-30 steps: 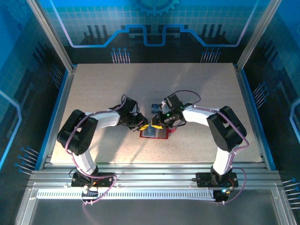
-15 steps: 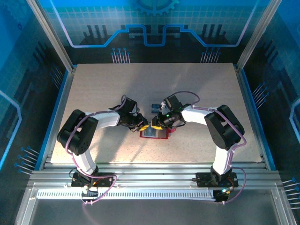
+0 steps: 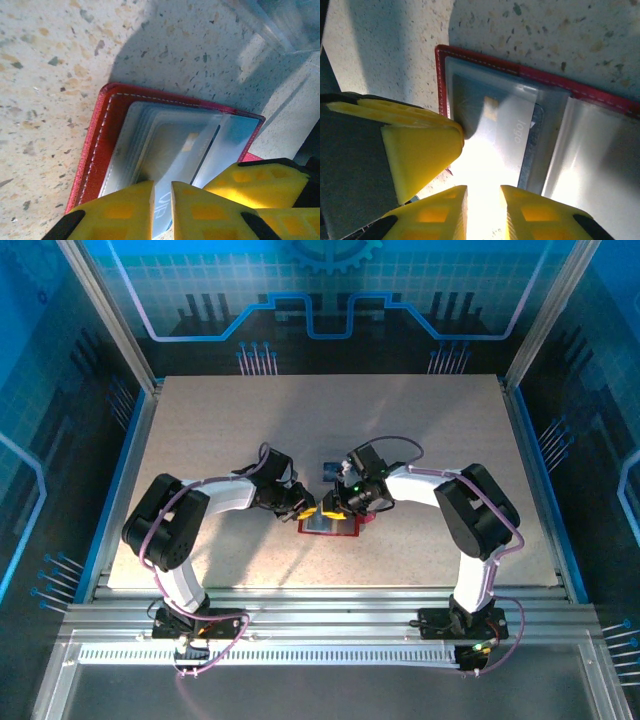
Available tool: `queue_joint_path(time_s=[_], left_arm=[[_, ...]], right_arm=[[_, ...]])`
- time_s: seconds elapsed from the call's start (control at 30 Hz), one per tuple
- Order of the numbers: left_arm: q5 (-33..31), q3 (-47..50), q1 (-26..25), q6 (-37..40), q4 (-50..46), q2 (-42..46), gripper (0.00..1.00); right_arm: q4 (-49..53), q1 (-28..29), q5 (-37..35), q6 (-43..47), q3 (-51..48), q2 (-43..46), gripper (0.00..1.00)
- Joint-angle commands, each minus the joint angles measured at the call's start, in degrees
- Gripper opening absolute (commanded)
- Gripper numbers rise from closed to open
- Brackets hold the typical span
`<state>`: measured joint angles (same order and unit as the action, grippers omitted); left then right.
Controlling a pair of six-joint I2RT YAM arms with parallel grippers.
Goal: Take the credit cards out of the card holder
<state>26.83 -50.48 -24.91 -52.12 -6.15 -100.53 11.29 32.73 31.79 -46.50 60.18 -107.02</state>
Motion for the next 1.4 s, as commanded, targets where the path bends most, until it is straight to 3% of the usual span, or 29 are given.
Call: queue_joint_path(time_s=[0.0, 1.37], left_arm=[[0.5, -1.0, 0.4, 1.1, -1.0, -0.7, 0.17], [-1.7, 2.3, 0.4, 0.2, 0.4, 1.1, 0.17]], right_arm=[[2.8, 0.7, 0.5, 1.2, 2.1, -1.2, 0.25], [7.3, 1.4, -6.0, 4.1, 1.1, 0.1, 0.3]])
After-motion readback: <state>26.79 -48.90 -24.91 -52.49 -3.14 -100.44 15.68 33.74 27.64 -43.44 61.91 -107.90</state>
